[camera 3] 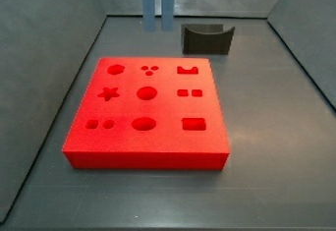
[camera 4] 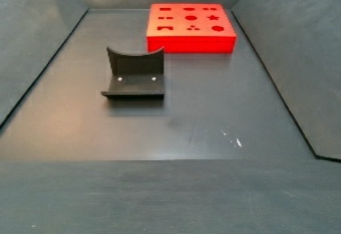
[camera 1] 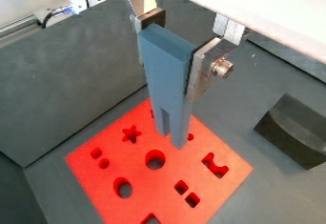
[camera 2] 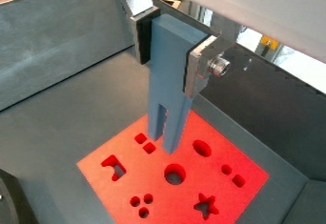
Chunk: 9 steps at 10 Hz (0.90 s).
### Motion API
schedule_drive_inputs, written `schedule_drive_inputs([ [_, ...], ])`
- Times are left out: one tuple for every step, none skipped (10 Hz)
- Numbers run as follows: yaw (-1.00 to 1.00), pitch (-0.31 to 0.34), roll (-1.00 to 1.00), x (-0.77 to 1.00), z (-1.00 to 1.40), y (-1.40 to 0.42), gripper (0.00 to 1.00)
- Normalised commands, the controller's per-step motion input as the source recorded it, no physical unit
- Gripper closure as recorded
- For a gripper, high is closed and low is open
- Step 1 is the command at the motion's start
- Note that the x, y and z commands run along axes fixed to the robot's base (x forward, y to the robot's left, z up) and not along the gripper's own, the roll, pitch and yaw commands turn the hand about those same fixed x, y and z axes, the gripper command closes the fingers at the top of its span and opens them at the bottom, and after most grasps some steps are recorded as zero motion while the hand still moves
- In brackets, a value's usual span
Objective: Insert the double-square object.
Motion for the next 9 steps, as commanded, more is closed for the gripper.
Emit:
schedule_drive_inputs([
  [0.0, 0.0, 0.0, 0.07, 0.0, 0.0, 1.0],
  [-0.26, 0.073, -0.02, 0.85, 0.0, 0.0, 1.0],
  [-0.24, 0.013, -0.03, 0.98, 0.0, 0.1, 1.0],
  [-0.27, 0.004, 0.0, 0.99, -0.07, 0.18, 1.0],
  [-0.5, 0.0, 0.04, 0.78, -0.35, 0.32, 1.0],
  [-0.6, 0.0, 0.07, 0.69, -0.33, 0.27, 1.0],
  [-0.67, 0.0, 0.09, 0.63, -0.37, 0.17, 1.0],
  [-0.61, -0.001, 0.0, 0.63, -0.69, 0.03, 1.0],
  [-0.55, 0.0, 0.0, 0.61, -0.75, -0.08, 1.0],
])
